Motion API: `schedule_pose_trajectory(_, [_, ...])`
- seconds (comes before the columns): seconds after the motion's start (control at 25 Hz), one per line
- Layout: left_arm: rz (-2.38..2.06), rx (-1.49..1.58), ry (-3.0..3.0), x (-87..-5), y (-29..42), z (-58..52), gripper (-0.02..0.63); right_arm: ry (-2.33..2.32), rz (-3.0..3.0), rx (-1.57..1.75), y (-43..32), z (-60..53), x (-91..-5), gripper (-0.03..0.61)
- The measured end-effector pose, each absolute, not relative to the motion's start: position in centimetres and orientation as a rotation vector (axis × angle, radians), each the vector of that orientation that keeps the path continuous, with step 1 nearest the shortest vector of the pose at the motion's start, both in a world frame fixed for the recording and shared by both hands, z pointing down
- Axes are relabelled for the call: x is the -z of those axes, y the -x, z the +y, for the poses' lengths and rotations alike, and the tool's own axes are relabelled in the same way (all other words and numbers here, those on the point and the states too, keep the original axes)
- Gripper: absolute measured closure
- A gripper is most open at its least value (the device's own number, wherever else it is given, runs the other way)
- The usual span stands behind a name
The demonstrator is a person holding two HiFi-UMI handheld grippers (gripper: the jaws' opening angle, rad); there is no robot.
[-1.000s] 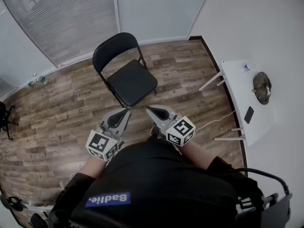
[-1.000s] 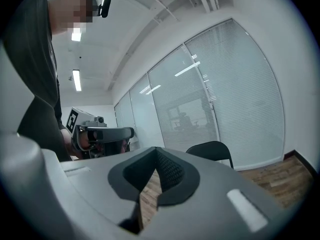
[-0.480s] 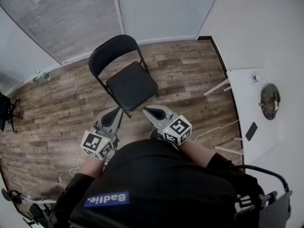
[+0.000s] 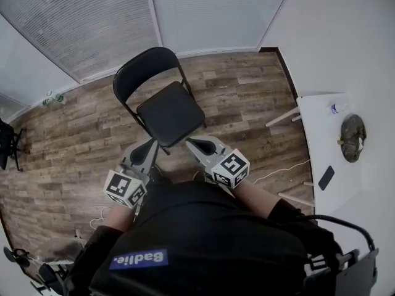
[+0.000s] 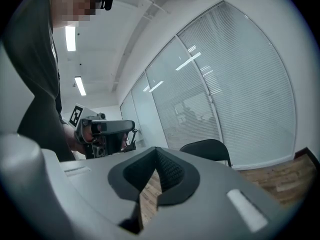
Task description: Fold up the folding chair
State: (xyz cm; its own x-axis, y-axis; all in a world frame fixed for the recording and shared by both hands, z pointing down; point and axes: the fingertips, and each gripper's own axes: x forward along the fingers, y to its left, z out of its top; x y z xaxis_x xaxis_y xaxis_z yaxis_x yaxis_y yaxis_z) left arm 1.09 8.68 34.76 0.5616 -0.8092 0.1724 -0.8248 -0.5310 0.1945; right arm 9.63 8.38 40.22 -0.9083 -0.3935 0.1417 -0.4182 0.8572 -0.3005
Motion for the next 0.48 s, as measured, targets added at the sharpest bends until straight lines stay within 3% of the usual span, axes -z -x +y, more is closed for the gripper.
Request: schedule_pose_trajectory(0.48, [-1.217,-0.104,-2.602,-36.2,5.2,0.8,0.609,-0.865,-2.864,-0.524,-4.4,1.8,-41.4,0.577])
